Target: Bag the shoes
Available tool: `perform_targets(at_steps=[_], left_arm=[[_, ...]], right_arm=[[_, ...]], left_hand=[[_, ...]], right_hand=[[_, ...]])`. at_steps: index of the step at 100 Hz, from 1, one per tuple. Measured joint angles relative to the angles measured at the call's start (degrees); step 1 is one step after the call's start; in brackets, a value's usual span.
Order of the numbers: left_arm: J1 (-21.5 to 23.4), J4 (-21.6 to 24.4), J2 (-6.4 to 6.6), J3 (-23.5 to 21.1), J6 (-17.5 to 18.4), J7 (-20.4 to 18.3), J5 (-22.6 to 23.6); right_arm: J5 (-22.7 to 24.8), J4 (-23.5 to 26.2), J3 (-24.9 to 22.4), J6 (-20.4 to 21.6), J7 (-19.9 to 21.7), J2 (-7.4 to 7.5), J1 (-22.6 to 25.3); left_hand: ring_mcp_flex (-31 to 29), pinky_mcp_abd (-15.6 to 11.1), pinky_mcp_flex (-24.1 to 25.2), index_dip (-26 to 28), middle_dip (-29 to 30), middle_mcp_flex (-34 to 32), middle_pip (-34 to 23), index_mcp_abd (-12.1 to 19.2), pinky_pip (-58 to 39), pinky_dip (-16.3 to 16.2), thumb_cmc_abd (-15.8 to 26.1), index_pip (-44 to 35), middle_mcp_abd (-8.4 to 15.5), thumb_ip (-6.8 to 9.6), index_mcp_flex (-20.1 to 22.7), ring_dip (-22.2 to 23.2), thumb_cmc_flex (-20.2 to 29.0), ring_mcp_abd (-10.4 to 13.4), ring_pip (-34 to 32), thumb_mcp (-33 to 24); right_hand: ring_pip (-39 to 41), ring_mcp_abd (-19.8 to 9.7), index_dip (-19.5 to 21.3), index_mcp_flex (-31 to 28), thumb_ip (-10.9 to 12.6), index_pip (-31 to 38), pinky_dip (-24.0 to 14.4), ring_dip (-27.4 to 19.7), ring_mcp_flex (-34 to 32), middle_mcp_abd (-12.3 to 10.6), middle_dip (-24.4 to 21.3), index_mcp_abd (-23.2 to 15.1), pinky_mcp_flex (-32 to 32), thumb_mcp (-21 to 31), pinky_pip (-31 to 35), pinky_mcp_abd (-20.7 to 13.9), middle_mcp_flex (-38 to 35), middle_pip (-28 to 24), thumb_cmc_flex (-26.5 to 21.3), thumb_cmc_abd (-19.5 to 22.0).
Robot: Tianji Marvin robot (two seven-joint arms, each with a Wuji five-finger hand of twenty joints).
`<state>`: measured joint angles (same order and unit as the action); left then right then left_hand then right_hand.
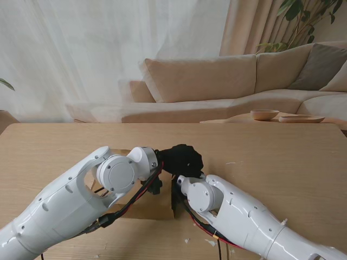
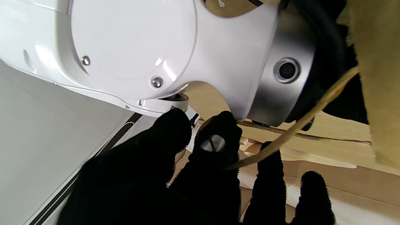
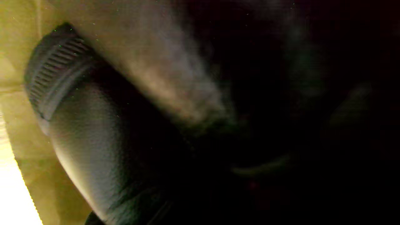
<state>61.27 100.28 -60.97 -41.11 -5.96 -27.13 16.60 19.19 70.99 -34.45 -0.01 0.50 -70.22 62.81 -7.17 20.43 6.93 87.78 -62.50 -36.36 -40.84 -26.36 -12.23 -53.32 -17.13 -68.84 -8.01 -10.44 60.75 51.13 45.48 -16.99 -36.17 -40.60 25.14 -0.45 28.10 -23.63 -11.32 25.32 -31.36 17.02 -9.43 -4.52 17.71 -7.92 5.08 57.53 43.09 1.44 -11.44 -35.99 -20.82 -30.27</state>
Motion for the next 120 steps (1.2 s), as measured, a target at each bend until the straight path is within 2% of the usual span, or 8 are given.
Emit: perform_targets(at_steps=[8,18,20,24,28,69,73,120], left_arm=[[0.0,0.1,-0.09,-0.1,0.3,0.0,0.2],[0.1,0.3,-0.21,-0.3,0.4,0.1,0.4],[0.1,0.4,-0.22,-0.4,0.4,0.1,0.5],[0.2,0.3,-0.19,-0.7,0.4,0.1,0.8],[0.3,0.2,-0.09,-0.8,0.4,0.1,1.0],[1.7,0.1,0.39,-2.6,0.7,0.4,2.6],[1.8,0.1,0.42,-2.7,0.7,0.4,2.7],[2.8,0.1,0.47,-4.0,0.8,1.1,3.0]], right_arm=[[0.2,1.4,-1.0,0.1,1.1,0.69,0.8],[1.5,3.0,-1.8,0.4,2.1,1.67,1.7],[1.9,3.2,-1.9,0.5,2.3,1.84,1.8],[2.8,3.7,-2.3,0.8,2.5,2.23,2.2],[3.5,4.1,-2.6,0.8,2.7,2.64,2.4],[6.6,10.3,-9.6,-0.4,3.1,4.55,8.6],[7.2,11.3,-10.5,-0.6,3.1,4.84,9.6],[9.6,20.8,-21.9,-5.3,5.9,6.86,20.7]], left_hand=[[0.0,0.0,0.0,0.0,0.0,0.1,0.4,0.0,0.0,0.0,0.0,0.0,2.9,0.0,0.0,0.0,0.0,0.0,0.0,0.0],[0.0,0.0,0.0,0.0,-0.2,1.0,0.5,0.1,0.0,0.0,0.0,0.0,4.2,0.0,0.0,0.0,0.0,0.0,0.0,0.0],[0.0,0.0,0.0,0.0,-0.8,1.3,0.5,0.1,0.0,0.0,0.0,0.0,2.6,0.0,0.0,0.0,0.0,0.0,0.0,0.0],[0.0,0.0,0.0,0.0,-0.3,-0.5,-0.2,0.0,0.0,0.0,0.0,0.0,-5.1,0.0,0.0,0.0,0.0,0.0,0.0,0.0],[0.0,0.0,0.0,0.0,-0.4,-0.5,-0.1,0.0,0.0,0.0,0.0,0.0,-6.0,0.0,0.0,0.0,0.0,0.0,0.0,0.0],[0.0,-0.1,0.0,0.0,-0.5,-0.9,1.2,-0.2,0.0,-0.1,-0.1,-0.1,-7.1,0.0,0.0,0.0,0.7,0.0,0.0,0.0],[0.0,-0.1,0.0,0.1,-0.5,-0.9,1.2,-0.2,0.0,-0.1,-0.1,-0.1,-7.1,0.0,0.0,0.0,0.7,0.0,0.0,0.0],[0.0,-0.1,0.0,0.1,-1.0,-0.9,1.2,-0.2,0.0,-0.4,-0.1,-0.1,-7.2,0.0,0.0,0.0,0.7,0.0,0.0,0.0]], right_hand=[[-6.3,-1.7,-1.9,0.8,0.0,-0.9,2.8,-3.1,0.0,0.0,-0.7,1.1,-1.4,-0.8,-6.9,-1.3,0.0,2.1,0.6,0.2],[-11.4,-2.7,-4.1,3.0,0.0,-2.1,5.1,-5.7,0.0,0.1,-2.4,2.4,-2.5,-3.7,-12.7,-3.0,0.0,6.2,2.6,1.0],[-12.1,-2.7,-4.6,3.4,0.0,-2.1,5.3,-6.0,0.0,0.1,-2.9,2.5,-2.7,-4.3,-13.4,-3.0,-0.4,7.3,3.1,1.8],[-12.8,-2.7,-4.8,4.2,0.0,-2.2,5.4,-6.4,0.0,0.1,-3.4,3.0,-2.9,-5.7,-14.0,-3.0,-0.6,8.2,4.1,2.7],[-12.8,-2.7,-5.2,4.4,0.0,-2.7,5.4,-6.5,0.0,0.0,-3.4,3.9,-2.9,-6.8,-14.2,-3.0,-0.6,8.7,5.0,4.4],[-12.1,-1.9,-4.8,7.9,1.8,-6.2,2.8,-6.3,0.0,-0.1,-3.5,3.8,-2.8,-14.2,-15.0,-1.3,-0.7,9.5,5.2,9.2],[-12.1,-1.9,-4.8,7.9,3.6,-6.5,2.6,-6.3,0.1,-0.1,-3.5,3.8,-2.8,-14.7,-15.4,-1.1,-0.7,9.5,5.2,9.2],[-12.7,-1.9,-3.5,7.9,3.6,-7.8,1.0,-6.3,0.6,-0.1,-3.5,3.1,-2.4,-17.5,-15.5,0.0,-0.7,10.2,5.2,10.7]])
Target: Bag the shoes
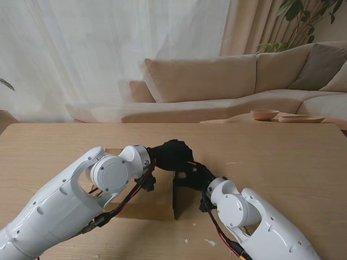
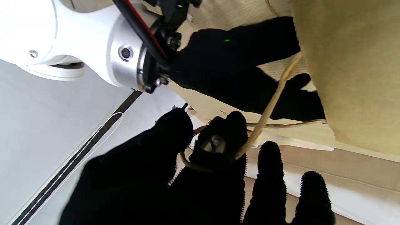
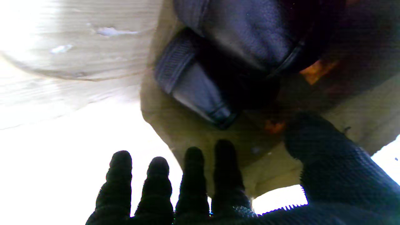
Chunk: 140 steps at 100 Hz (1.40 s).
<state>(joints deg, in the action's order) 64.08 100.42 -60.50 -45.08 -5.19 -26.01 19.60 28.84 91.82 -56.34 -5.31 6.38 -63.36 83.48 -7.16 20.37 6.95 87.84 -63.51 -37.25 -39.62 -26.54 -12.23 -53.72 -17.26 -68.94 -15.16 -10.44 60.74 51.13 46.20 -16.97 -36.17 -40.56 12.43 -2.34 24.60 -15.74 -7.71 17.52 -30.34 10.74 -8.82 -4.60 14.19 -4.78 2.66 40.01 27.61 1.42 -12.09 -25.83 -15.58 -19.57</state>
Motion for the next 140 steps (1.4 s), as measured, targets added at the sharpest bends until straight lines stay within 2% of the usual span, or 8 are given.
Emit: perform_targets(at_steps=[19,43,52,70,82,107,124,140], left_arm=[[0.8,0.1,0.0,-0.8,0.1,0.4,1.1],[2.1,0.4,0.06,-2.0,-0.8,0.5,1.8],[2.6,0.6,0.18,-2.5,-1.3,0.1,2.0],[5.3,1.4,0.25,-5.9,-1.5,-0.4,2.1],[8.5,2.3,0.33,-9.8,0.1,-0.6,3.5],[20.2,6.2,0.12,-19.5,3.4,8.3,5.6],[27.7,8.6,-0.17,-24.9,10.0,8.9,5.5],[34.5,10.7,-0.41,-28.1,10.5,13.3,4.9]], right_arm=[[2.1,5.3,-6.8,-2.3,0.8,0.44,6.9],[5.1,12.1,-14.9,-4.9,0.1,0.82,16.1],[5.3,14.2,-17.3,-6.3,-0.6,0.83,19.1],[6.9,17.2,-20.9,-7.7,-1.2,0.84,23.3],[6.9,18.5,-21.9,-8.4,-2.6,0.85,25.2],[6.7,20.3,-21.4,-8.4,-9.7,0.11,27.6],[5.9,21.1,-19.0,-7.5,-13.7,-0.49,28.0],[5.4,21.8,-17.1,-5.9,-15.3,-1.0,28.2]], left_hand=[[0.0,0.0,0.0,0.0,1.7,0.3,0.0,0.9,0.0,0.0,0.0,0.0,0.0,1.45,-0.2,0.0,-0.2,0.0,0.0,-0.1],[1.7,-0.6,0.0,-7.0,9.7,7.3,0.1,5.8,0.0,1.4,-1.6,11.7,0.0,2.75,-11.9,0.0,-1.4,1.3,2.0,3.0],[2.4,-1.3,0.0,-17.1,14.1,12.1,4.0,7.2,0.0,4.2,-2.8,19.4,1.3,2.66,-21.3,0.0,-0.8,2.5,7.4,7.6],[2.5,-1.6,-0.2,-52.4,28.5,18.4,15.6,9.6,0.8,10.1,-2.7,44.5,5.0,3.03,-27.4,-1.0,-8.7,4.4,16.3,5.2],[3.8,-2.2,-0.9,-65.7,36.8,22.1,22.2,14.2,3.1,15.7,-2.7,55.3,7.4,3.05,-33.5,-6.8,-11.1,6.0,24.9,6.9],[4.6,-2.2,-1.6,-72.5,43.7,24.1,25.9,18.9,7.3,26.3,1.4,58.5,8.4,3.62,-36.8,-14.2,-11.0,6.6,30.1,10.3],[4.6,-2.9,-2.4,-74.3,45.9,25.0,26.6,19.9,8.8,32.7,2.9,58.3,9.2,3.73,-38.3,-20.0,-10.3,6.7,31.5,13.1],[4.6,-2.9,-2.7,-75.5,48.0,25.3,28.5,20.3,10.2,38.8,3.5,58.2,9.5,3.74,-40.3,-27.1,-9.0,6.8,32.1,14.7]], right_hand=[[0.0,0.0,0.1,0.0,0.6,-0.1,-0.6,0.0,0.0,0.0,0.0,0.0,0.0,-0.7,-0.1,0.0,0.0,0.0,0.0,0.0],[0.0,0.0,0.7,0.0,0.6,-0.7,-0.7,0.0,0.0,0.0,0.0,0.0,0.1,-0.7,-0.6,0.0,0.0,0.0,0.0,0.0],[0.0,0.0,0.7,0.0,0.6,-0.7,-1.2,0.2,0.0,0.0,0.0,0.0,0.1,-0.7,-0.6,0.0,0.0,0.0,0.0,0.0],[0.0,0.0,0.7,0.0,0.6,-0.7,-1.2,0.2,0.0,0.0,0.0,0.0,0.1,-0.7,-0.6,0.1,0.0,0.0,0.0,0.0],[0.0,0.0,0.7,0.0,0.6,-0.7,-1.3,0.3,0.0,0.0,0.0,0.0,0.1,-0.7,-0.7,0.1,0.0,0.0,0.0,0.0],[0.0,0.0,0.7,0.0,0.6,-0.8,-2.0,0.3,0.0,0.0,0.0,0.0,0.2,-1.1,-0.8,0.8,0.0,0.0,-0.7,1.3],[0.0,0.0,0.8,0.0,0.6,-0.9,-2.1,0.4,0.0,0.0,0.0,0.0,0.2,-1.6,-1.3,0.8,0.0,0.0,-2.8,1.3],[0.0,0.0,0.8,-0.1,1.7,-1.4,-2.1,0.4,0.0,0.0,0.0,-0.4,0.2,-1.6,-1.5,0.9,0.0,0.0,-3.5,1.3]])
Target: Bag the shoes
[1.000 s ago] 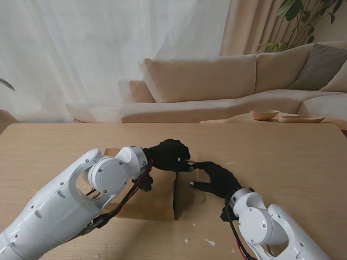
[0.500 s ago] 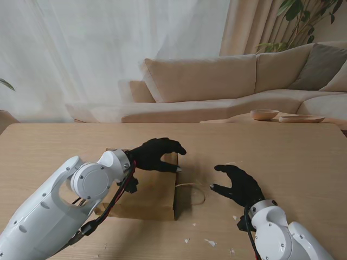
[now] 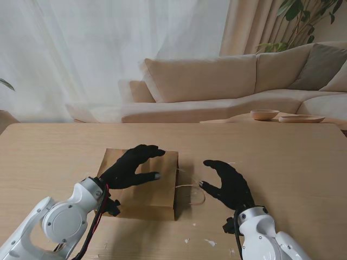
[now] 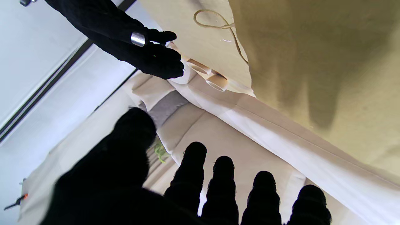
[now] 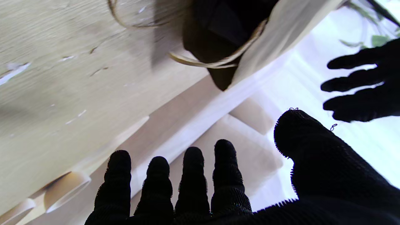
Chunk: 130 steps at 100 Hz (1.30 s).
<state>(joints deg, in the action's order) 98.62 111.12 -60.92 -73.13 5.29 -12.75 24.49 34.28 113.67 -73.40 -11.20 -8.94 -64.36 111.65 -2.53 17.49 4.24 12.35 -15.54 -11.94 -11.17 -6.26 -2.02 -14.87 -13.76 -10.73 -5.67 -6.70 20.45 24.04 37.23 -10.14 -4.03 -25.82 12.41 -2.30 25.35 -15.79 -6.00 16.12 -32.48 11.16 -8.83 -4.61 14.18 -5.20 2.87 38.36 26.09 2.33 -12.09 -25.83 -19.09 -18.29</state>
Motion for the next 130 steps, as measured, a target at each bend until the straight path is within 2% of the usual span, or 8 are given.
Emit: perform_targets(at_steps=[24,41,56,70,85,104,116,130], left_arm=[[8.5,0.1,-1.29,-3.4,6.6,8.5,-1.1],[11.2,-1.6,-2.38,-3.2,9.0,15.2,-2.7],[12.3,-2.3,-2.88,-2.3,8.8,15.8,-3.3],[12.8,-2.9,-3.28,-1.0,8.8,16.8,-7.7],[12.8,-3.6,-3.64,0.3,9.6,19.2,-6.1],[12.9,-3.8,-4.03,1.9,9.9,20.3,-7.1],[13.4,-3.9,-4.28,2.2,9.8,20.4,-8.1],[13.2,-5.1,-4.5,3.0,9.9,22.2,-7.9]], right_arm=[[-3.3,-1.2,4.7,2.2,-6.6,-0.93,-1.5],[-4.0,-3.2,6.9,4.3,-7.0,-1.65,-2.9],[-5.9,-5.3,7.8,10.3,-7.7,-1.88,-3.3],[-8.1,-7.2,8.2,13.5,-7.9,-2.12,-3.6],[-12.2,-9.9,8.2,19.2,-7.9,-2.34,-4.0],[-13.7,-12.6,8.8,19.7,-8.5,-2.77,-5.2],[-14.0,-12.8,8.7,20.0,-8.0,-2.78,-5.4],[-14.4,-12.8,8.7,20.2,-7.9,-2.78,-5.4]], left_hand=[[0.0,0.0,0.0,0.0,0.0,0.6,0.2,0.0,0.7,1.5,0.0,-0.1,0.0,0.58,0.0,-1.4,1.4,0.4,0.6,0.1],[0.0,0.1,0.0,0.0,0.0,1.2,1.7,0.1,0.8,3.2,0.7,-0.1,0.0,0.61,-1.6,-2.5,1.4,0.5,0.9,0.3],[0.0,0.1,-0.1,-0.3,0.0,1.8,3.8,0.9,0.9,5.1,2.7,-0.8,0.9,0.63,-3.6,-4.8,1.4,1.1,1.5,2.4],[0.0,-0.8,-0.3,-0.8,0.6,2.3,5.2,1.1,0.9,5.8,4.7,-0.8,1.7,0.64,-4.9,-5.6,0.6,1.4,1.9,4.3],[0.0,-1.4,-0.3,-0.9,0.7,2.8,6.3,1.6,0.9,5.9,6.2,-0.8,2.3,0.64,-6.0,-6.5,-0.4,1.9,2.0,5.5],[0.0,-1.5,-0.3,-1.4,1.3,3.5,8.4,3.4,0.9,5.9,6.7,-1.6,4.3,0.64,-8.8,-9.3,-0.9,3.3,3.0,6.4],[0.0,-1.5,-0.3,-1.4,1.4,3.5,8.5,3.5,0.9,5.8,6.7,-2.8,4.4,0.65,-8.8,-9.4,-0.9,3.3,3.0,6.4],[0.0,-1.5,-0.3,-1.4,0.6,3.5,8.5,3.5,0.9,4.1,6.8,-4.3,4.4,0.65,-7.9,-9.4,-0.8,3.3,3.0,6.4]], right_hand=[[0.7,0.0,0.0,-0.7,0.0,-0.1,-0.4,0.4,0.0,0.0,0.3,-1.7,0.0,0.3,-1.2,0.6,0.0,-1.1,-0.7,-0.1],[-0.6,0.0,0.0,-0.6,0.0,-1.2,-0.4,0.4,0.0,-0.1,-0.1,-2.5,-0.8,0.4,-3.1,0.6,0.0,-0.2,-0.7,-0.1],[-4.6,0.0,0.6,0.1,0.0,-4.2,-0.4,-0.7,0.4,-1.5,-2.2,-4.6,-3.5,-1.5,-5.7,0.6,0.0,5.0,-0.6,1.5],[-7.7,0.0,1.6,2.3,0.0,-9.6,-0.7,-0.7,1.0,-2.3,-3.8,-6.1,-4.9,-8.6,-6.9,0.6,0.0,9.2,1.5,7.1],[-8.2,0.0,4.2,2.9,0.0,-13.1,-1.3,-0.7,1.4,-3.0,-4.1,-6.9,-4.9,-14.4,-7.2,0.6,0.0,10.1,2.3,11.3],[-8.2,0.0,4.2,2.9,0.0,-14.0,-1.7,-0.3,1.4,-3.0,-4.1,-6.9,-4.9,-15.2,-7.2,0.6,0.0,10.1,2.4,14.1],[-8.2,0.0,4.3,2.9,1.8,-14.1,-1.7,-0.3,1.4,-3.0,-4.1,-6.9,-4.9,-15.7,-7.2,0.6,0.0,10.1,2.4,14.1],[-8.1,0.0,4.8,2.9,1.8,-14.5,-1.8,-0.3,1.4,-3.0,-4.1,-6.9,-4.9,-16.4,-7.2,0.6,0.0,10.1,2.4,14.7]])
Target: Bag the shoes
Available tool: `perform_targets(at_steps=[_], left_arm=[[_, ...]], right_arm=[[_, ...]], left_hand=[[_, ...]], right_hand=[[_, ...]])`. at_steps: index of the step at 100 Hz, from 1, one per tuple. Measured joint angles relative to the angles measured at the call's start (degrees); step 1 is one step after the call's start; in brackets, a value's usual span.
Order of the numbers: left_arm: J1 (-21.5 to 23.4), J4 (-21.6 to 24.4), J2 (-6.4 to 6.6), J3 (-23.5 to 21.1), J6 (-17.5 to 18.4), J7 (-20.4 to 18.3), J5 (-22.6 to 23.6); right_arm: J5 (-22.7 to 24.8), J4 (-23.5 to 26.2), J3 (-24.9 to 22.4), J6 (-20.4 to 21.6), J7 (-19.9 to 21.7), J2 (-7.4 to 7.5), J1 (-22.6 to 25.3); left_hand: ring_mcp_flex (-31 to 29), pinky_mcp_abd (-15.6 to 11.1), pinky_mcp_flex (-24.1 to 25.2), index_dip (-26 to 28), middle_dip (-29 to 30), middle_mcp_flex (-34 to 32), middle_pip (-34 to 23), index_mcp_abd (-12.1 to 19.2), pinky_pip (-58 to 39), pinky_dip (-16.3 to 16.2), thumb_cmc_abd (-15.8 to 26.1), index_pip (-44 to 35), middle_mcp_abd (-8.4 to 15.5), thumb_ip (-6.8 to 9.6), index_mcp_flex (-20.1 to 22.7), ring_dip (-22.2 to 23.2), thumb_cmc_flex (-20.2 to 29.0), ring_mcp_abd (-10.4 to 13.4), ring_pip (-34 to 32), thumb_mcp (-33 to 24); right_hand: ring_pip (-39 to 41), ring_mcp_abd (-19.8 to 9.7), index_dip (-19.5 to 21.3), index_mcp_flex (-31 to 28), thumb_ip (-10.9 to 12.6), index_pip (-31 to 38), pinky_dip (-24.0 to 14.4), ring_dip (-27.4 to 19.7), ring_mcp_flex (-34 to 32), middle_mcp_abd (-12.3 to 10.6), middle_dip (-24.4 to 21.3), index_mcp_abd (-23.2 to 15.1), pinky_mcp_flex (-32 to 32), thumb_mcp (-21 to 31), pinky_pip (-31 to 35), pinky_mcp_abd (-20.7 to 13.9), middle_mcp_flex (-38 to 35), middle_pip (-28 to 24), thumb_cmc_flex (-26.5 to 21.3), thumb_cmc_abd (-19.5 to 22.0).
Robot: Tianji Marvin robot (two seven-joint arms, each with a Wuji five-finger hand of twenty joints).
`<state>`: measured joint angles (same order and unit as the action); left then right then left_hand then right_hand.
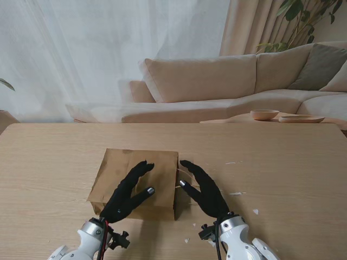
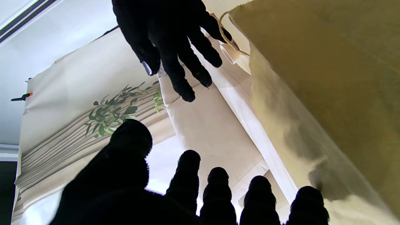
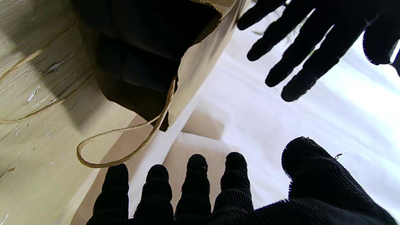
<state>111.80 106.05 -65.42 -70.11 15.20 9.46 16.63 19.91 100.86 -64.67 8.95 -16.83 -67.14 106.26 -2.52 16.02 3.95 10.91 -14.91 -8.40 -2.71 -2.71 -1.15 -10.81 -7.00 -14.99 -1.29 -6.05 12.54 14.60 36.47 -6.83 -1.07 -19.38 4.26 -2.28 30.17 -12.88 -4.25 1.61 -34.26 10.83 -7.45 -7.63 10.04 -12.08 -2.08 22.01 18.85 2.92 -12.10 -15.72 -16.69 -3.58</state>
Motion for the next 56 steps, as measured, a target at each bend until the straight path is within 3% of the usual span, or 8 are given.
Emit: perform_targets(at_steps=[56], left_arm=[[0.1,-0.3,-0.42,0.2,-0.8,0.6,0.7]], right_arm=[[-0.1,0.1,0.2,0.8,-0.6,-0.1,0.4]], left_hand=[[0.0,-0.8,0.0,0.0,0.0,0.0,0.0,0.5,0.0,-1.1,0.0,-0.1,0.0,1.13,0.7,0.0,2.8,0.1,0.0,-0.2]], right_hand=[[0.0,0.0,0.6,0.0,0.0,-0.1,0.0,0.0,0.0,0.0,0.0,0.0,0.0,-0.7,0.0,0.0,0.0,0.0,-0.1,0.0]])
